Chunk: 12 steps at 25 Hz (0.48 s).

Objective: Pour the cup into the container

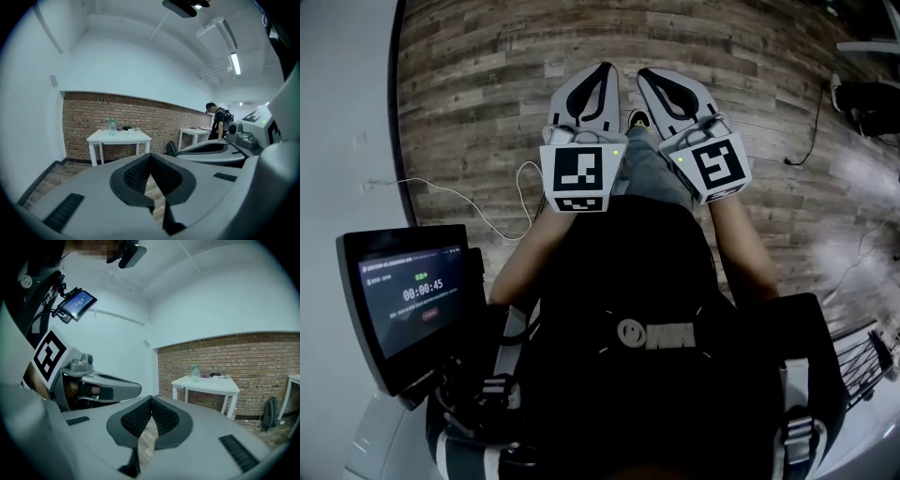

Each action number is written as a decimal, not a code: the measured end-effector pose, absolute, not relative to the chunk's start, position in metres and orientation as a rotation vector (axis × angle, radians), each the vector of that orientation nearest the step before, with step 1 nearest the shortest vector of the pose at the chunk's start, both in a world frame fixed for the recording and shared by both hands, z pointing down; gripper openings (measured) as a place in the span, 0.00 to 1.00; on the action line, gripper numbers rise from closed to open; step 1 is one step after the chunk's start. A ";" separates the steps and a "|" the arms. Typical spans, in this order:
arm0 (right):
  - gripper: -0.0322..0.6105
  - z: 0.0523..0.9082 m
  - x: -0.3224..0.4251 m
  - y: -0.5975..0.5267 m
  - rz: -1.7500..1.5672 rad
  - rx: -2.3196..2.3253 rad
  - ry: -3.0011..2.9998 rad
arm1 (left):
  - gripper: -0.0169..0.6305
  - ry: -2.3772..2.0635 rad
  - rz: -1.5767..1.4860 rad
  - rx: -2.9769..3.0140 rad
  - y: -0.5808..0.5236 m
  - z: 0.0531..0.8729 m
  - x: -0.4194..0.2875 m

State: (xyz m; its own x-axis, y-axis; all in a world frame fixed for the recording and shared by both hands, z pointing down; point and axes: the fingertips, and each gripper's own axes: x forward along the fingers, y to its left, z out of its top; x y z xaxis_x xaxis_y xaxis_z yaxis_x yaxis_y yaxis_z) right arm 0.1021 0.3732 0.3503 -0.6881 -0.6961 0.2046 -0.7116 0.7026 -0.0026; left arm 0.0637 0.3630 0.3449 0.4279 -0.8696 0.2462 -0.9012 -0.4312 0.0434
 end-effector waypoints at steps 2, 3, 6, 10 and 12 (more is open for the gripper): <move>0.06 0.352 0.101 0.383 0.122 1.146 -2.711 | 0.03 -1.556 0.279 2.517 0.371 0.345 0.065; 0.06 0.353 0.101 0.384 0.123 1.149 -2.708 | 0.03 -1.549 0.280 2.519 0.372 0.346 0.065; 0.06 0.354 0.101 0.387 0.139 1.155 -2.700 | 0.03 -1.540 0.275 2.515 0.374 0.346 0.066; 0.06 0.353 0.103 0.389 0.140 1.165 -2.711 | 0.03 -1.528 0.269 2.514 0.378 0.345 0.068; 0.06 0.353 0.103 0.391 0.156 1.172 -2.710 | 0.03 -1.520 0.278 2.516 0.380 0.346 0.068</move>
